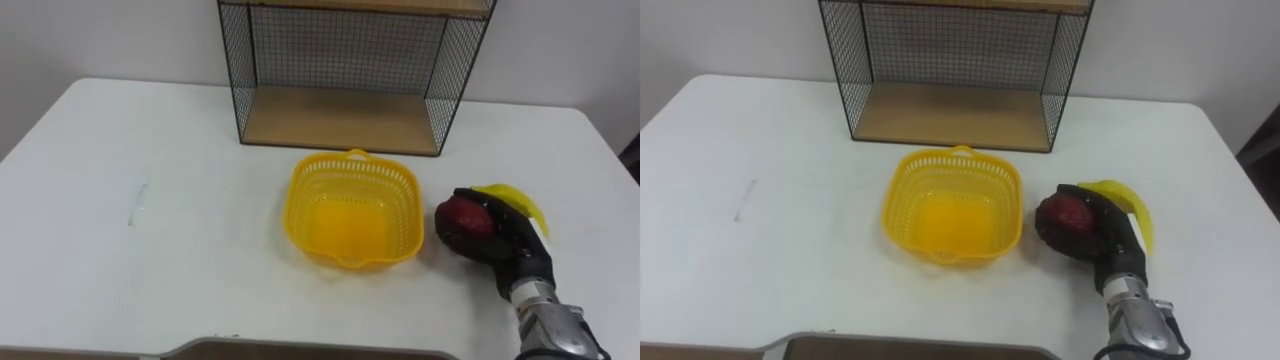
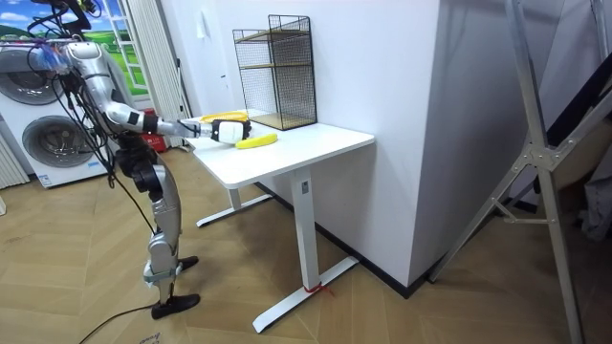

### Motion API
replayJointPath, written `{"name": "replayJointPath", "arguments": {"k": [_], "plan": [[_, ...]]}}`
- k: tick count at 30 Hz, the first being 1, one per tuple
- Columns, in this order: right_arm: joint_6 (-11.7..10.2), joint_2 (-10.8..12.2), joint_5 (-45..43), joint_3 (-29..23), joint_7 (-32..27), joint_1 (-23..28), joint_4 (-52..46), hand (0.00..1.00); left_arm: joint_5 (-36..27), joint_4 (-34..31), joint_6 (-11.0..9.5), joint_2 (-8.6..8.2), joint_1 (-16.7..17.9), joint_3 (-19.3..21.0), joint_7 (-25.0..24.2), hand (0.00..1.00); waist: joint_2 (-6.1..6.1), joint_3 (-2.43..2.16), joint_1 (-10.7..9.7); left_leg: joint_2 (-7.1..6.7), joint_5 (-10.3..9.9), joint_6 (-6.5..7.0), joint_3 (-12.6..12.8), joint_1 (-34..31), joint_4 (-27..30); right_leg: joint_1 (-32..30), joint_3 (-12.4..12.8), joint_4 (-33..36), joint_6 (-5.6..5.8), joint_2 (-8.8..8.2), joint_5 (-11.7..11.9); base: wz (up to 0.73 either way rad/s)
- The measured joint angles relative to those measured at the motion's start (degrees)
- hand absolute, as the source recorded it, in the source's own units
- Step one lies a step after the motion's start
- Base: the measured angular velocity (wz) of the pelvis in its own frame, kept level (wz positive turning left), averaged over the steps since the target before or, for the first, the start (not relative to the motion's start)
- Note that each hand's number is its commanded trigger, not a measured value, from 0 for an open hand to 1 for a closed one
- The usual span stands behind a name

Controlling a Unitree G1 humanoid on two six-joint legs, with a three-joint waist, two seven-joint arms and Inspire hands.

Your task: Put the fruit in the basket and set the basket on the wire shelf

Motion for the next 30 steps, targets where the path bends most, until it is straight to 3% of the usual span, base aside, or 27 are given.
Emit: {"name": "replayJointPath", "arguments": {"k": [6,11,20,30], "plan": [[0.0,0.0,2.7,0.1,0.2,0.3,-1.1,1.00,0.0,0.0,0.0,-0.95,0.3,0.0,0.0,0.00,0.85,-0.24,-0.9,-0.03,0.0,0.00,0.1,0.0,-0.1,-0.1,0.2,0.1,0.01,0.00,0.1,0.00],[0.7,0.0,4.1,0.0,-0.9,0.3,-2.8,1.00,0.0,0.0,0.0,-2.02,-0.1,0.0,0.0,0.00,1.16,-0.16,-0.9,0.00,0.0,0.00,0.3,-0.3,-0.1,-0.6,0.5,0.1,0.01,0.00,0.1,-0.02],[1.1,-0.1,5.1,-0.3,-1.7,0.3,-10.9,1.00,0.0,1.0,-0.2,-2.05,-1.1,0.0,-0.1,0.00,1.36,0.31,-0.5,0.10,0.0,0.01,1.5,-0.3,-0.6,-1.4,2.0,0.0,0.01,-0.03,0.1,-0.06],[1.1,-0.1,-1.6,0.3,-1.7,-1.4,-19.1,1.00,-0.2,1.1,-0.8,-1.99,-2.3,0.1,-0.1,0.00,1.11,0.52,0.3,0.32,0.0,0.01,2.1,-1.1,-0.6,-3.1,2.3,1.2,-0.04,-0.01,0.1,-0.03]]}}
